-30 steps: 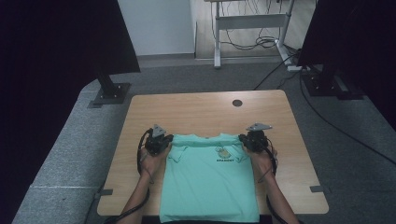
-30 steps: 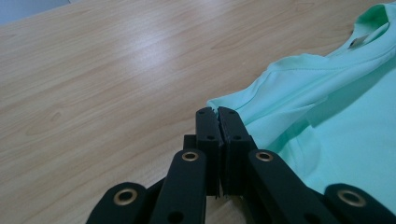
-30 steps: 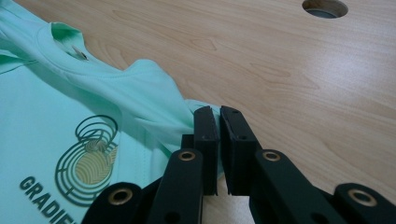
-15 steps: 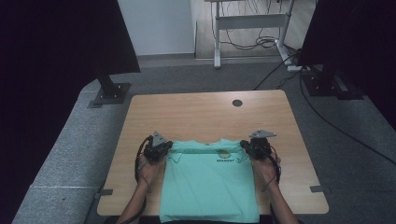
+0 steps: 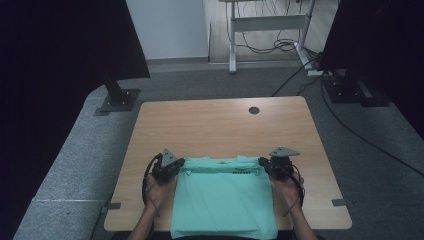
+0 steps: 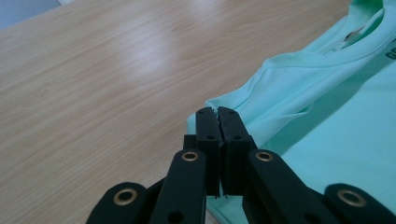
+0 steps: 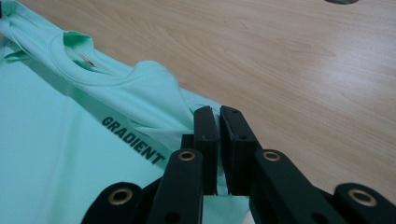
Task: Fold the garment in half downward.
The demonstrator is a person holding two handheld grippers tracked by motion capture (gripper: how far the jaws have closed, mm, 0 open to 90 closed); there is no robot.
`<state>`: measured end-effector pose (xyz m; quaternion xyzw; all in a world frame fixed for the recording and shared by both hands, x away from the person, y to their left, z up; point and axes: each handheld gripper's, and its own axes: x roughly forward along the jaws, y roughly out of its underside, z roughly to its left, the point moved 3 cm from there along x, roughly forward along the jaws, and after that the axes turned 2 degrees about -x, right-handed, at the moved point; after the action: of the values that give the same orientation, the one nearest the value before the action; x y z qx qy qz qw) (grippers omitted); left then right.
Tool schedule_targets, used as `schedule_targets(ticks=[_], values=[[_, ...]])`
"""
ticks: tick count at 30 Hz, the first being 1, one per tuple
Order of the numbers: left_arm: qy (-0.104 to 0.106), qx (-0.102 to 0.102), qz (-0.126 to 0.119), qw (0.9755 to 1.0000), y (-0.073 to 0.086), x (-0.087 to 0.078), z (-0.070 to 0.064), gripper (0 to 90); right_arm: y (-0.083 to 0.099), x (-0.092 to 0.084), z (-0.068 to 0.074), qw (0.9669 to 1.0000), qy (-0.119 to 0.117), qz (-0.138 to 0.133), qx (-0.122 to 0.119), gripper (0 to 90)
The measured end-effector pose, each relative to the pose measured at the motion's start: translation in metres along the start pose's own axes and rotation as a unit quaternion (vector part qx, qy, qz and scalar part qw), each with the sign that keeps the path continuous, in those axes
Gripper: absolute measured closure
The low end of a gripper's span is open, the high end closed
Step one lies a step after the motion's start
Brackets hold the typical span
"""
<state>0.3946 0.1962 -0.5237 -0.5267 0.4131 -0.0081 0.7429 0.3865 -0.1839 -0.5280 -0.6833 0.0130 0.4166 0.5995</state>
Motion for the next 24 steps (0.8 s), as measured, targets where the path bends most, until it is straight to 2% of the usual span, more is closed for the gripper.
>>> schedule_targets(ticks=[7, 14, 24], values=[[0.008, -0.011, -0.006, 0.9999, 0.007, -0.013, -0.008, 88.4, 0.010, -0.010, 0.008, 1.0000, -0.003, 0.002, 0.001, 84.7], [0.009, -0.009, -0.005, 0.9999, 0.013, -0.024, -0.018, 88.4, 0.019, -0.020, 0.019, 1.0000, -0.004, 0.003, -0.003, 84.7], [0.009, -0.006, 0.007, 0.9999, 0.029, -0.036, -0.031, 88.3, 0.033, -0.030, 0.032, 0.9999, -0.007, 0.012, -0.006, 84.6]])
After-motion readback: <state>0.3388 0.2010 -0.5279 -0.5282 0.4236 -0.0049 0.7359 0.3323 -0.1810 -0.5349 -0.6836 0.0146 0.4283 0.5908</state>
